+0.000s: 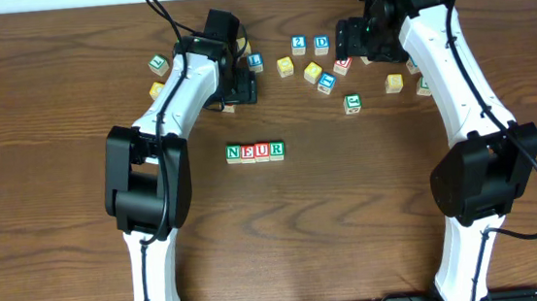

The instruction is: Spell out NEURIPS

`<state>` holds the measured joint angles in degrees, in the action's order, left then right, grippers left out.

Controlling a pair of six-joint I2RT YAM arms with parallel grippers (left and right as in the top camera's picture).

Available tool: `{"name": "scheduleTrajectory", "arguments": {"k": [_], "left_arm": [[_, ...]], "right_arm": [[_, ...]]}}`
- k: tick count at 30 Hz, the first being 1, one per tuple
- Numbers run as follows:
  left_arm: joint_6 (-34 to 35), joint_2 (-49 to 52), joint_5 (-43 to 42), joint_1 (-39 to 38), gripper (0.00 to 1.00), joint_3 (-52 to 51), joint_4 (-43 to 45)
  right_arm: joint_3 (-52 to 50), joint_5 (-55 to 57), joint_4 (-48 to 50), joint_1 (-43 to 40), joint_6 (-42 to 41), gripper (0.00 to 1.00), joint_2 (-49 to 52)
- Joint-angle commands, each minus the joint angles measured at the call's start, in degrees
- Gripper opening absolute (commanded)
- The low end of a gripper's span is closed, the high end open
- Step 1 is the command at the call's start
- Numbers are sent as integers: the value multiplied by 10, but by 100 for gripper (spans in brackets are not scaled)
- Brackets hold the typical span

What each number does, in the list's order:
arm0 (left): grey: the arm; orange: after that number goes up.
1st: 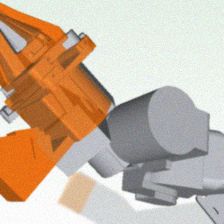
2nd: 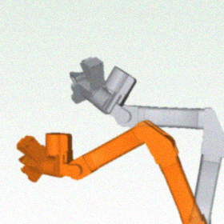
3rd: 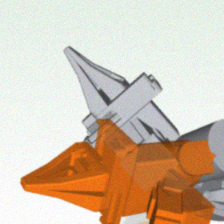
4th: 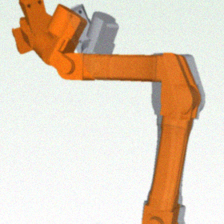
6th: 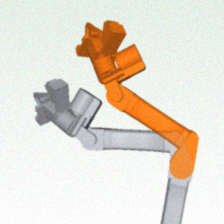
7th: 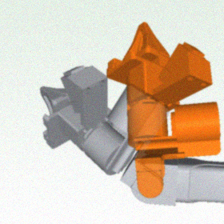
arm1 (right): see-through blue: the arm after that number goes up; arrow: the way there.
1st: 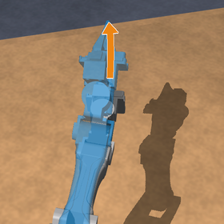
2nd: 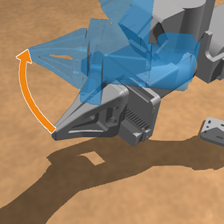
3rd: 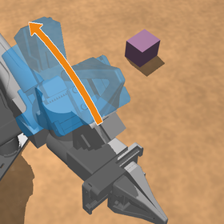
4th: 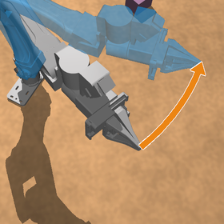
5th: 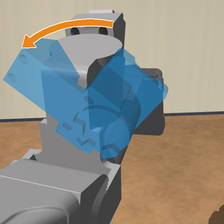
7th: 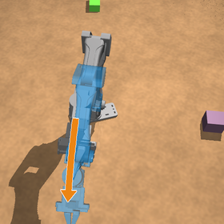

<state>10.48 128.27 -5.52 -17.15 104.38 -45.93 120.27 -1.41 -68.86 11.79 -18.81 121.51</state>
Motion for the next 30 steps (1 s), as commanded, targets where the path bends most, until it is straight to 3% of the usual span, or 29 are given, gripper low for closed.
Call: {"name": "scheduleTrajectory", "arguments": {"k": [1,12,20,30], "left_arm": [[1,8,1,0,81,-15,11],[1,11,2,0,79,-31,37],[1,11,1,0,58,-31,31],[1,11,1,0,49,-35,23]], "right_arm": [[6,11,-2,-2,7,84,5],[6,11,-2,-2,7,85,5],[6,11,-4,-2,7,85,5],[6,11,-8,-2,7,85,5]]}}
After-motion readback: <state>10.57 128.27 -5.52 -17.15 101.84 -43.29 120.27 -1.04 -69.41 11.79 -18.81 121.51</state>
